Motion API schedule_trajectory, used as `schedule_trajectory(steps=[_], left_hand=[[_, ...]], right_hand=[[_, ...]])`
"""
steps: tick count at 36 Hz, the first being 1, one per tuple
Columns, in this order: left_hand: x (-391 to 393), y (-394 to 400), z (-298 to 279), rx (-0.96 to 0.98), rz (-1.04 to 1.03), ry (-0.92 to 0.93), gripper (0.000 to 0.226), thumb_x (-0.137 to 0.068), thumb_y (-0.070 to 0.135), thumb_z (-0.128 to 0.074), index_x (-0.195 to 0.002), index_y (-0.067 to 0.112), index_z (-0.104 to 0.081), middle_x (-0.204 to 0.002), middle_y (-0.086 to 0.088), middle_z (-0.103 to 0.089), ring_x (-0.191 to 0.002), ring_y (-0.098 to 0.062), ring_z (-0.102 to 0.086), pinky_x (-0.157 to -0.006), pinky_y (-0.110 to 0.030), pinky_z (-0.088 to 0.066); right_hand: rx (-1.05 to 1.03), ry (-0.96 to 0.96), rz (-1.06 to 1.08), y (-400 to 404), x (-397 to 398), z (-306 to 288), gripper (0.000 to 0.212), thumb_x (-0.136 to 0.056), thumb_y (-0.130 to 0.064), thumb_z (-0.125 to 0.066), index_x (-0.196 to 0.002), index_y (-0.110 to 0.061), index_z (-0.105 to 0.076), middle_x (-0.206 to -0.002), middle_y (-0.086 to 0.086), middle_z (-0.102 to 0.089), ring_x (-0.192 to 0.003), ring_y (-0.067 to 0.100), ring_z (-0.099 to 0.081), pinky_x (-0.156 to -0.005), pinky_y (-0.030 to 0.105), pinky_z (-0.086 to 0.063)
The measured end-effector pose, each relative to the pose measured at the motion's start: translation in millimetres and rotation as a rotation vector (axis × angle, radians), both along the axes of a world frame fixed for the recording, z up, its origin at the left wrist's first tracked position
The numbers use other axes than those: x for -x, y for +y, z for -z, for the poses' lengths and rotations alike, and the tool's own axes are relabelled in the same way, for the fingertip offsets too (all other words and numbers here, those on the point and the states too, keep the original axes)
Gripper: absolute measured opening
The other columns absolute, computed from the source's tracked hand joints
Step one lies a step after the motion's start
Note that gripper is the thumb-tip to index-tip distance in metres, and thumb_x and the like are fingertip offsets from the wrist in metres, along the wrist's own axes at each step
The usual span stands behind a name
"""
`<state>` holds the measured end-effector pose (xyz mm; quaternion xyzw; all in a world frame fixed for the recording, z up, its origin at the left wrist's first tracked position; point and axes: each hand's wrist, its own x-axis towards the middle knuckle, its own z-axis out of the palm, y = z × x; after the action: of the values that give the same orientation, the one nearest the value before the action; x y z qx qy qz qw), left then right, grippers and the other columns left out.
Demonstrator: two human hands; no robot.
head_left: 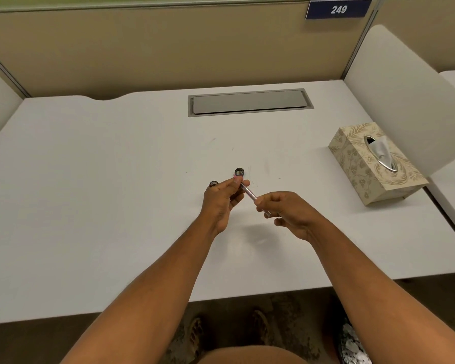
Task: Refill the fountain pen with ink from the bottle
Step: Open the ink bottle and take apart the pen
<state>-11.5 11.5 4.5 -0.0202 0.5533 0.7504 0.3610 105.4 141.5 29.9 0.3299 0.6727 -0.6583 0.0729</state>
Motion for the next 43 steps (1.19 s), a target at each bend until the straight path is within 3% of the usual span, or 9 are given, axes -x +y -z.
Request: schedule_trajectory(steps=[4,9,14,20,25,35,39,43], left_hand=[[-3.5,0.1,-0.4,-0.012,0.014,0.003,0.027,-0.096,0.016,-0.065,-0.074,0.017,-0.08,-0.087,-0.003,-0.078,-0.087,-0.016,-0.069,-0.089,-0.032,-0.055],[-5.0,1.6,0.4,0.002,0.014,0.001,0.015,-0.097,0.016,-0.063,-0.088,0.012,-0.075,-0.087,-0.002,-0.078,-0.089,-0.016,-0.07,-0.085,-0.028,-0.056],[-5.1,-0.1,2.3,0.016,0.022,-0.001,0.017,-0.097,0.014,-0.062,-0.087,0.011,-0.075,-0.086,-0.003,-0.078,-0.088,-0.016,-0.071,-0.084,-0.027,-0.057],[-6.6,-2.1,3.0,0.006,0.027,-0.023,0.016,-0.097,0.013,-0.062,-0.087,0.01,-0.074,-0.084,-0.002,-0.078,-0.085,-0.014,-0.069,-0.083,-0.026,-0.056],[-8.8,-1.6,3.3,-0.009,0.032,-0.02,0.018,-0.097,0.013,-0.062,-0.086,0.011,-0.075,-0.086,-0.002,-0.078,-0.09,-0.016,-0.068,-0.088,-0.029,-0.055],[-9.9,-3.2,2.5,-0.004,0.026,-0.009,0.019,-0.098,0.013,-0.061,-0.085,0.012,-0.074,-0.086,-0.003,-0.078,-0.089,-0.016,-0.069,-0.088,-0.03,-0.056],[-10.3,-2.9,2.0,-0.008,0.024,-0.013,0.018,-0.098,0.012,-0.061,-0.086,0.011,-0.074,-0.084,-0.002,-0.078,-0.088,-0.016,-0.069,-0.089,-0.03,-0.055],[-10.5,-2.8,3.1,0.002,0.029,-0.004,0.018,-0.098,0.012,-0.061,-0.087,0.011,-0.074,-0.085,-0.002,-0.078,-0.089,-0.016,-0.07,-0.089,-0.031,-0.055]], right_hand=[[-0.027,-0.02,0.009,-0.4,-0.4,-0.3,0.028,-0.095,-0.037,-0.063,-0.103,-0.013,-0.076,-0.09,-0.003,-0.075,-0.077,0.014,-0.058,-0.075,0.033,-0.038],[-0.131,-0.011,0.036,-6.4,-1.1,1.2,0.02,-0.094,-0.026,-0.061,-0.098,-0.012,-0.075,-0.084,-0.005,-0.074,-0.072,0.012,-0.056,-0.07,0.032,-0.037],[-0.125,0.025,0.065,-8.8,-3.8,5.2,0.007,-0.086,-0.028,-0.072,-0.089,-0.022,-0.071,-0.072,-0.002,-0.061,-0.07,0.013,-0.05,-0.064,0.03,-0.033],[-0.091,-0.051,0.055,-12.8,-6.3,5.2,0.034,-0.094,-0.052,-0.059,-0.1,-0.021,-0.073,-0.098,-0.006,-0.075,-0.083,0.012,-0.061,-0.077,0.034,-0.041],[-0.014,-0.069,0.033,-15.3,-7.2,6.9,0.037,-0.1,-0.048,-0.049,-0.106,-0.02,-0.073,-0.094,-0.006,-0.077,-0.081,0.012,-0.058,-0.077,0.034,-0.037],[-0.005,-0.018,0.075,-15.7,-8.5,10.0,0.019,-0.087,-0.04,-0.072,-0.094,-0.022,-0.071,-0.089,-0.002,-0.07,-0.082,0.016,-0.058,-0.074,0.034,-0.038],[0.026,-0.043,0.09,-14.8,-8.9,7.3,0.036,-0.092,-0.051,-0.062,-0.106,-0.02,-0.072,-0.095,-0.002,-0.076,-0.083,0.015,-0.059,-0.076,0.034,-0.039],[0.044,-0.061,0.079,-16.1,-8.5,5.1,0.044,-0.1,-0.049,-0.047,-0.107,-0.015,-0.074,-0.088,-0.003,-0.075,-0.078,0.013,-0.057,-0.074,0.032,-0.037]])
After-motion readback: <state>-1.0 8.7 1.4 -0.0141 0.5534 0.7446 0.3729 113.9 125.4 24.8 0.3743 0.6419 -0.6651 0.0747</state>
